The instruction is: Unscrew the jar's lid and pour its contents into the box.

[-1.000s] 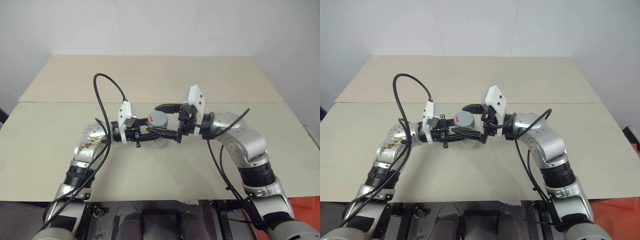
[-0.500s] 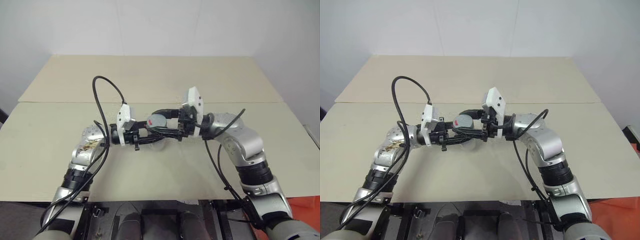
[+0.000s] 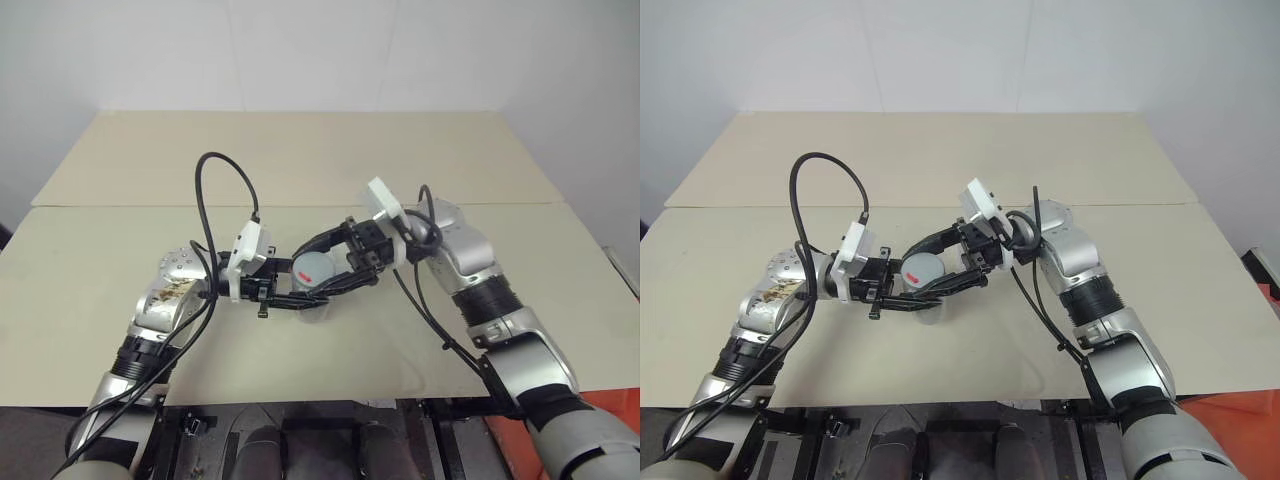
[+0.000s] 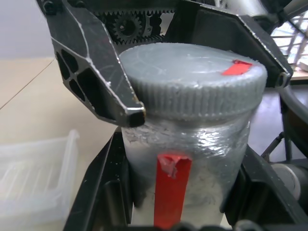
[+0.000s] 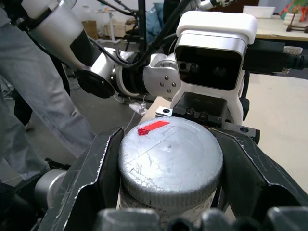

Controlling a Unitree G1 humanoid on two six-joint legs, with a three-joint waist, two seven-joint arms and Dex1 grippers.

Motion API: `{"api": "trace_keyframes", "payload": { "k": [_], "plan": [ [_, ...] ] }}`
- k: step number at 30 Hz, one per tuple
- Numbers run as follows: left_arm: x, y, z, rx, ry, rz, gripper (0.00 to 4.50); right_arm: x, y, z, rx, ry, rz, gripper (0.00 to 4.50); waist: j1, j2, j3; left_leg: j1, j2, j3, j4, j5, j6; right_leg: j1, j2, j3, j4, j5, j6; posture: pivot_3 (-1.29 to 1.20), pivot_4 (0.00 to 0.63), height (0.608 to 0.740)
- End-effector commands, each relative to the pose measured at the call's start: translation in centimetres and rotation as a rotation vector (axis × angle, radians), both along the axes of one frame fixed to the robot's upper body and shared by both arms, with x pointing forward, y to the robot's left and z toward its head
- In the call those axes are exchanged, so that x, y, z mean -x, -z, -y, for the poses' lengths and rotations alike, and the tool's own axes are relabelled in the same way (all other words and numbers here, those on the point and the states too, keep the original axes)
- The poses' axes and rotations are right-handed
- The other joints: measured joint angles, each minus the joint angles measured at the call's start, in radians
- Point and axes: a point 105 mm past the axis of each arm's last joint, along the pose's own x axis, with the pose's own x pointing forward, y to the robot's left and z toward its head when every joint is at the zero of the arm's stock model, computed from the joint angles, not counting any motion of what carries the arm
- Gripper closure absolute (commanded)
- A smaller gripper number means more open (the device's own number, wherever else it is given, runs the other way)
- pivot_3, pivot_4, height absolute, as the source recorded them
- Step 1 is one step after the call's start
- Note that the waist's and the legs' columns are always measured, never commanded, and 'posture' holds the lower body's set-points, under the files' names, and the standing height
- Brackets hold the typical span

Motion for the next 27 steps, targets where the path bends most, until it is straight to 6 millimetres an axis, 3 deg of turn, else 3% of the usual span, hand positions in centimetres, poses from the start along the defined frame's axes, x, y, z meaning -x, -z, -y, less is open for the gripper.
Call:
{"api": "trace_keyframes", "payload": {
  "k": [1,6,16,22,27],
  "plan": [
    [0.6,-1.5,0.9,0.041,0.036,0.075,2.55,0.1,0.1,-0.4,0.010,-0.044,0.050,1.39,0.002,0.000,0.000,0.000,0.000,0.000,0.000,0.000,0.000,0.000,0.000,0.000,0.000,0.000,0.000,0.00,0.150,0.740],
    [0.4,-1.4,0.1,0.053,-0.018,0.071,2.55,0.0,-0.5,0.5,-0.035,0.039,0.075,0.02,0.007,0.000,0.000,-0.001,0.000,0.000,0.001,0.000,0.000,0.000,0.000,-0.001,0.001,0.000,0.000,0.00,0.150,0.740],
    [-1.0,-1.3,-2.4,0.081,-0.221,0.068,2.55,1.5,-1.8,2.7,-0.131,0.344,0.134,0.02,0.005,0.000,0.000,-0.001,0.000,-0.001,0.000,0.000,0.000,0.000,-0.001,-0.001,0.000,0.000,0.000,0.00,0.150,0.740],
    [-1.2,-1.0,-2.3,0.100,-0.255,0.054,2.55,1.1,-2.4,1.2,-0.137,0.551,0.122,0.02,0.003,0.000,0.000,-0.001,0.000,-0.001,0.000,0.000,0.000,-0.001,0.000,-0.001,-0.001,0.000,0.000,0.00,0.150,0.740],
    [-1.4,-1.1,-1.8,0.110,-0.255,0.053,2.55,1.2,-2.1,-0.2,-0.129,0.593,0.100,0.02,0.004,0.000,0.000,-0.001,0.000,-0.001,0.000,0.000,0.000,-0.001,0.000,-0.001,-0.001,0.000,0.000,0.00,0.150,0.740]
  ]
}}
